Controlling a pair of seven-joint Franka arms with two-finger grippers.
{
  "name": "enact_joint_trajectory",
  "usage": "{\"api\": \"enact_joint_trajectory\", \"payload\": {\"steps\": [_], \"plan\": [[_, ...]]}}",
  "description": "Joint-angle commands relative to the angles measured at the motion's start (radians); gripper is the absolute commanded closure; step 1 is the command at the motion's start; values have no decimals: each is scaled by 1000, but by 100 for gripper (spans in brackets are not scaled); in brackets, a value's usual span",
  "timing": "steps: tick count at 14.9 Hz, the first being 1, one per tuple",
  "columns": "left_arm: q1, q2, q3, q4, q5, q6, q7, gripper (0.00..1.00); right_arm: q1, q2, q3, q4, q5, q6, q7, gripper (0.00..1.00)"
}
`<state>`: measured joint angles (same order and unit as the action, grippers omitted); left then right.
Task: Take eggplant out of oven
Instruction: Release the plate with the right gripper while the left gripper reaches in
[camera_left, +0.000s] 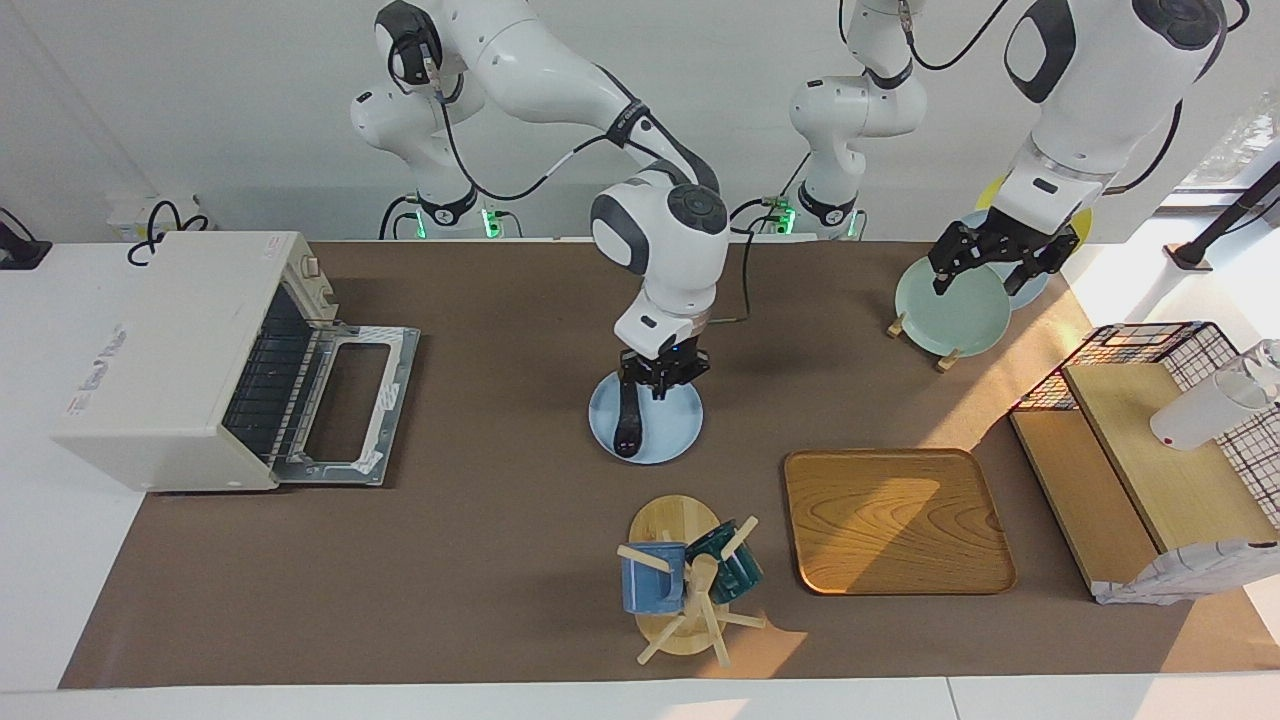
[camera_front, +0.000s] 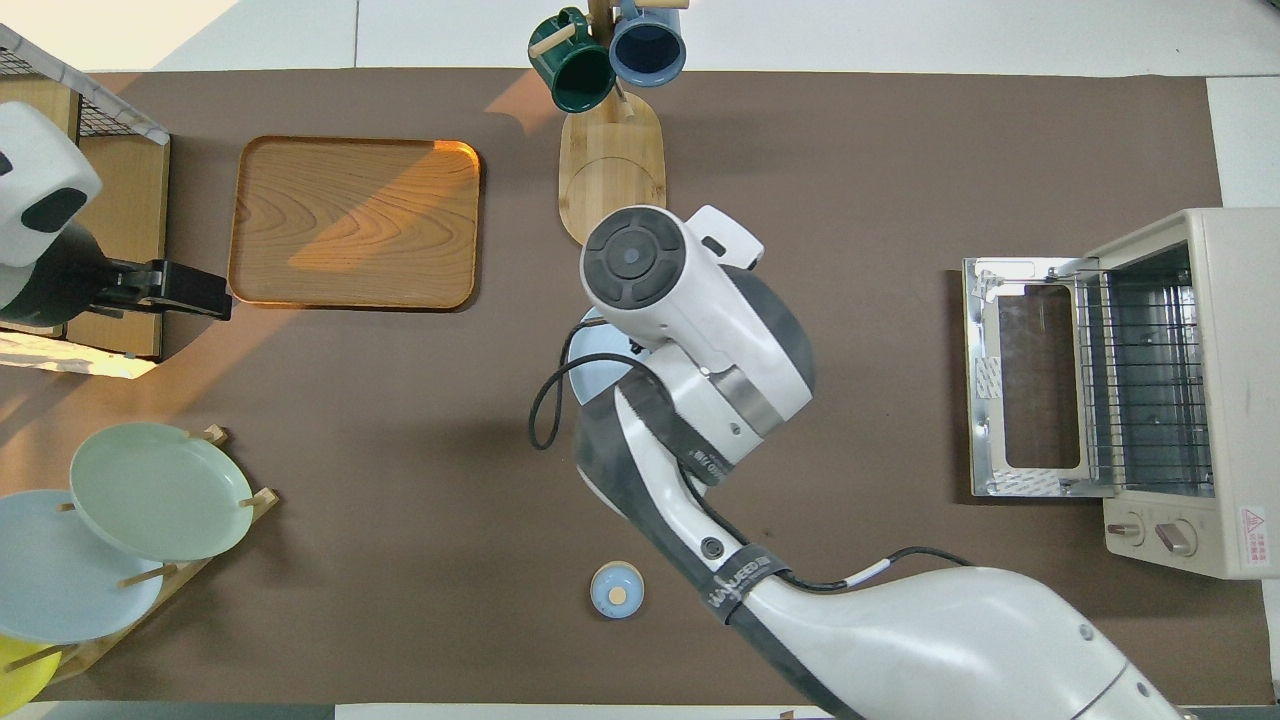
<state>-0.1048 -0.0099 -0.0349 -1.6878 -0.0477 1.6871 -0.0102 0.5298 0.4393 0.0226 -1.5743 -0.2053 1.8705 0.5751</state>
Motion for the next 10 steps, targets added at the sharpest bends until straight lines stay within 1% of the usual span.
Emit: {"api": "enact_joint_trajectory", "payload": {"steps": [1, 2, 4, 5, 6, 8, 10], "plan": [[-38, 33, 10, -12, -30, 48, 2, 0, -108, -115, 13, -249, -81, 56, -41, 100], [-68, 50, 10, -13, -38, 69, -7, 0, -144, -137, 13, -295, -92, 62, -41, 100], [-126, 92, 10, -13, -37, 109, -78, 0, -169, -158, 13, -360, -106, 67, -50, 100], [-162, 111, 10, -13, -38, 132, -103, 0, -189, -171, 13, -395, -146, 72, -61, 100], [-189, 135, 10, -13, -38, 160, -140, 0, -211, -184, 13, -448, -178, 105, -64, 100], [-261, 178, 10, -16, -38, 221, -226, 0, -269, -201, 13, -521, -207, 173, -69, 100], [-344, 220, 10, -23, -38, 284, -321, 0, -278, -205, 13, -555, -224, 223, -107, 100]]}}
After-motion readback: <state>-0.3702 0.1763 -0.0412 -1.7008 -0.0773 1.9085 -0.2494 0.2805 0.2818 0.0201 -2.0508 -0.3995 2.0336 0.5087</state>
